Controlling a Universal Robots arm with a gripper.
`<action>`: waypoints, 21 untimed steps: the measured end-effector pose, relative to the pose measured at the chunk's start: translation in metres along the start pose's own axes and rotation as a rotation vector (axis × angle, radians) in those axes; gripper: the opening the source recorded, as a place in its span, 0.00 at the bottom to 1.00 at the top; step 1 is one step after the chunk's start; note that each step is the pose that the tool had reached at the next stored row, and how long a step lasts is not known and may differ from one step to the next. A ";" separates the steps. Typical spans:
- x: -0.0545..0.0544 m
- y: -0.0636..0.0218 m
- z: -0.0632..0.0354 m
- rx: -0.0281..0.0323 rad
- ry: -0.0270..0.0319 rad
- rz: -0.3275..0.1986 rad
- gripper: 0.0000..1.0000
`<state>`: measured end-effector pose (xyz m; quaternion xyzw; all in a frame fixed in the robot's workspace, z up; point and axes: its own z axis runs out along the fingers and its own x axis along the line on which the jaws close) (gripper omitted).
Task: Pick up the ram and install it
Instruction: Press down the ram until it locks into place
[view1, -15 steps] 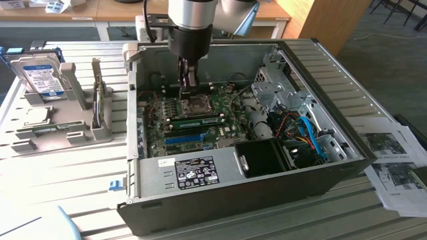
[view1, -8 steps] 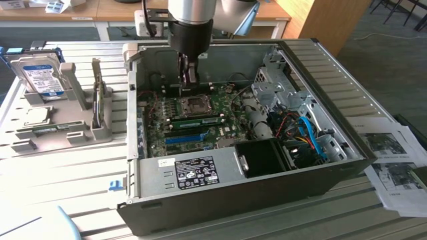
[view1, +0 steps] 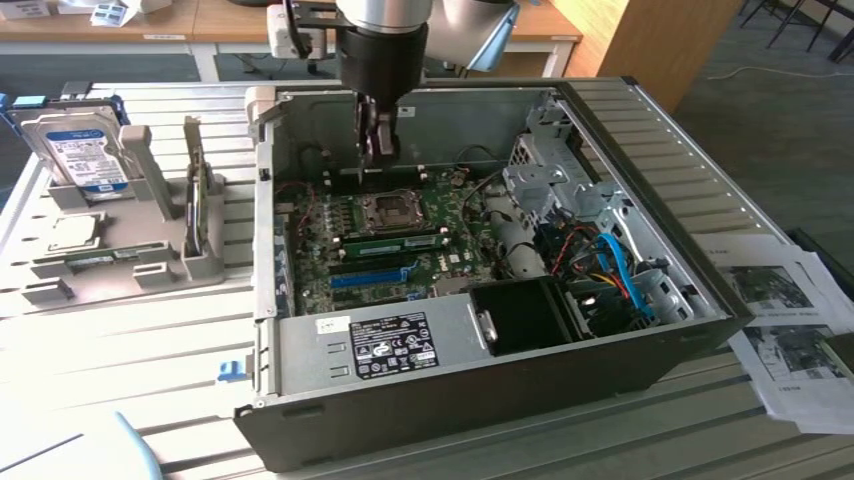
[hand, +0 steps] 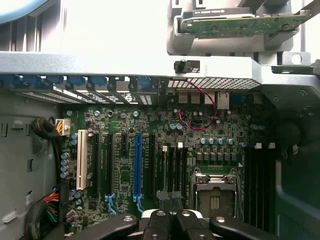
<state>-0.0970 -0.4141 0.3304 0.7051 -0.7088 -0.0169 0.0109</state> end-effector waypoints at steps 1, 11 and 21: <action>0.000 0.0001 -0.0016 0.0000 0.0000 0.000 0.09; 0.000 0.0006 -0.0139 0.0001 -0.0001 0.000 0.09; 0.000 0.0014 -0.0142 0.0024 0.0001 0.000 0.09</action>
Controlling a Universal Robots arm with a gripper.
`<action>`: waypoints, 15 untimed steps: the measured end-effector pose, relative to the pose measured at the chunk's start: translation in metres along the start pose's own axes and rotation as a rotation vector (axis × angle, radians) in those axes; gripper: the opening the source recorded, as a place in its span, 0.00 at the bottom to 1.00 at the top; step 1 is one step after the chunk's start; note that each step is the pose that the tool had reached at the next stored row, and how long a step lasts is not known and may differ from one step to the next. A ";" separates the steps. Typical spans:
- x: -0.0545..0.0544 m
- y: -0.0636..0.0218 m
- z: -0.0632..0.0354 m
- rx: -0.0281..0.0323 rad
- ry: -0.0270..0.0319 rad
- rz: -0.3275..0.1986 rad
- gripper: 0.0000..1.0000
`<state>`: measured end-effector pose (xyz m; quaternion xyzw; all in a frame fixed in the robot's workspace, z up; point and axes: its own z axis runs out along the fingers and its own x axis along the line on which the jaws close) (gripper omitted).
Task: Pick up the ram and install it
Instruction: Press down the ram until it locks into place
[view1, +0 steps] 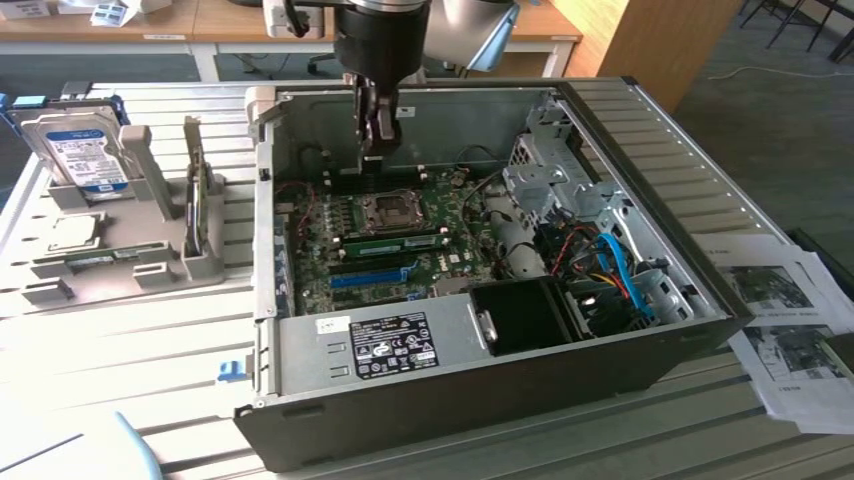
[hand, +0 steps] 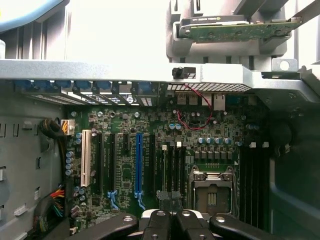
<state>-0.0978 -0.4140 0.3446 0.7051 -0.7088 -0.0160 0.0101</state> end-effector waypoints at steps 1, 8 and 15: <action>0.000 0.0000 0.0000 0.0003 0.0000 0.000 0.09; 0.000 0.0000 0.0001 0.0004 -0.0001 0.000 0.09; 0.000 -0.0078 -0.0002 0.0004 -0.0001 0.000 0.09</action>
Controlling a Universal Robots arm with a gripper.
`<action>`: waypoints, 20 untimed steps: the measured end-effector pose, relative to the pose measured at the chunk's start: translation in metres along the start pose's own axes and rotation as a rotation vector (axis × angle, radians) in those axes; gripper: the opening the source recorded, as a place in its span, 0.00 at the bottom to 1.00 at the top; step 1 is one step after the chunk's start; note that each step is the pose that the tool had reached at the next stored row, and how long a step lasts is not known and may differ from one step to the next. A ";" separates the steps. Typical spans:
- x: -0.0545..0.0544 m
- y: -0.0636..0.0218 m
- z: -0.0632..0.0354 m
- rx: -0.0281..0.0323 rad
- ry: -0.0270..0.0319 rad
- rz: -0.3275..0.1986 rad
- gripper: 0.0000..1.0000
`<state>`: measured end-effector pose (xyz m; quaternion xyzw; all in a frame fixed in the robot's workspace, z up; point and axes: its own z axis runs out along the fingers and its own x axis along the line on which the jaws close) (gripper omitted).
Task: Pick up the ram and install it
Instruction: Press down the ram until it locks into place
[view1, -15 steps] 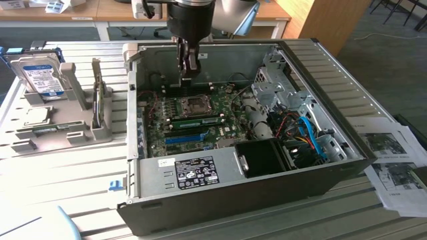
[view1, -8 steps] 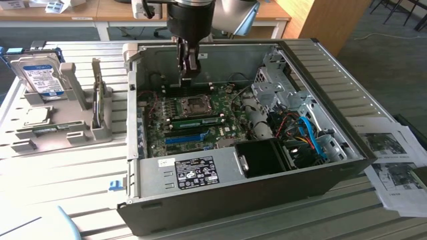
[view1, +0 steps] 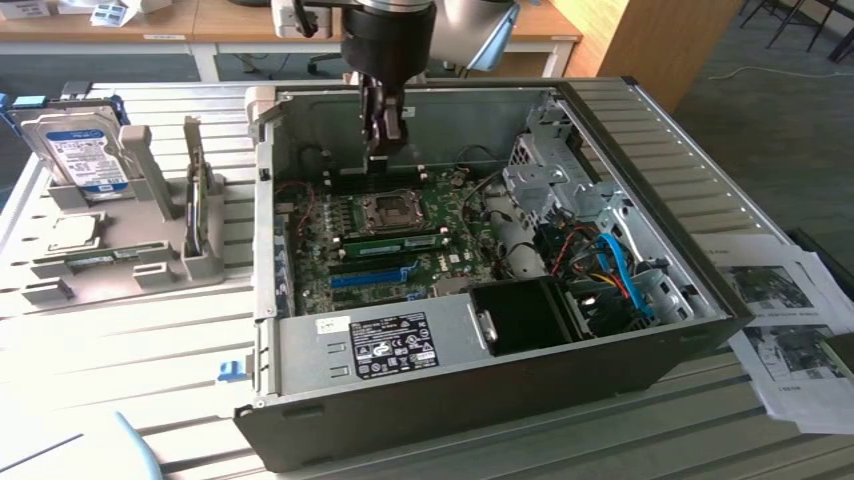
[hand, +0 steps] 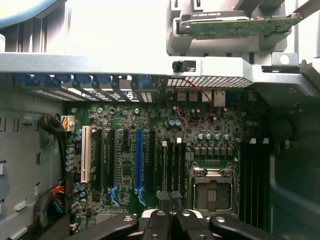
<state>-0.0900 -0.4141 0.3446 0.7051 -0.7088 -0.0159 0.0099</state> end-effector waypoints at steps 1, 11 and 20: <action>0.000 -0.0016 -0.0001 -0.0001 0.0000 0.000 0.09; 0.000 -0.0171 -0.0006 -0.0001 0.0000 0.000 0.09; 0.000 -0.0279 -0.0010 0.0000 0.0000 0.000 0.09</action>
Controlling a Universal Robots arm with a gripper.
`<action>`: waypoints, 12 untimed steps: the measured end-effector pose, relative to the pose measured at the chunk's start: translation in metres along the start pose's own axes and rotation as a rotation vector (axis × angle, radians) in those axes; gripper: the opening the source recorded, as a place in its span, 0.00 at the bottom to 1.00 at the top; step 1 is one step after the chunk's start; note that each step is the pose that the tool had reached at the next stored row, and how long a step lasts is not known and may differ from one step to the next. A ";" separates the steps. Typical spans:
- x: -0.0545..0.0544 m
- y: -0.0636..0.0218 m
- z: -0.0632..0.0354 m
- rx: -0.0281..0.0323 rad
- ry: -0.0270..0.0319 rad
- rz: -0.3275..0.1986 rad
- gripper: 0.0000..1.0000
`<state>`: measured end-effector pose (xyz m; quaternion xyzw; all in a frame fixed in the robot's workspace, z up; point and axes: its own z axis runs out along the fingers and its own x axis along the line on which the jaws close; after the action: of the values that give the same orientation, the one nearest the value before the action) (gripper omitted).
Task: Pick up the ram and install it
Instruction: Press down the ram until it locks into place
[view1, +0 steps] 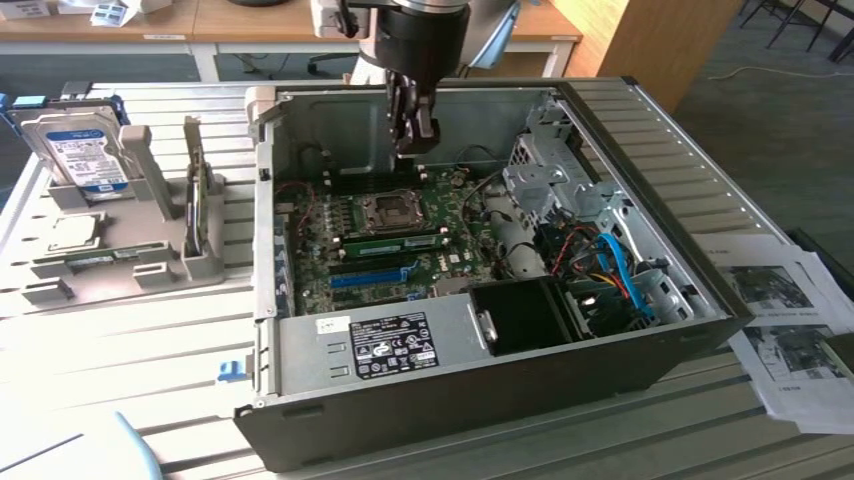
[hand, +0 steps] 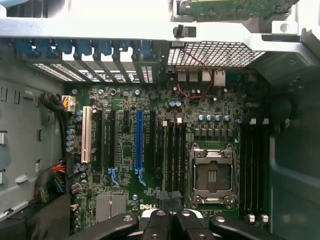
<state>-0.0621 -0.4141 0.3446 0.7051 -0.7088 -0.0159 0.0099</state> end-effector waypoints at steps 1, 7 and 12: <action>0.000 -0.0012 -0.0001 0.0000 0.0001 0.000 0.09; 0.000 -0.0067 -0.0003 -0.0001 0.0001 0.000 0.09; 0.000 -0.0067 -0.0003 0.0000 0.0000 0.000 0.09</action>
<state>-0.0554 -0.4141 0.3446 0.7051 -0.7088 -0.0159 0.0100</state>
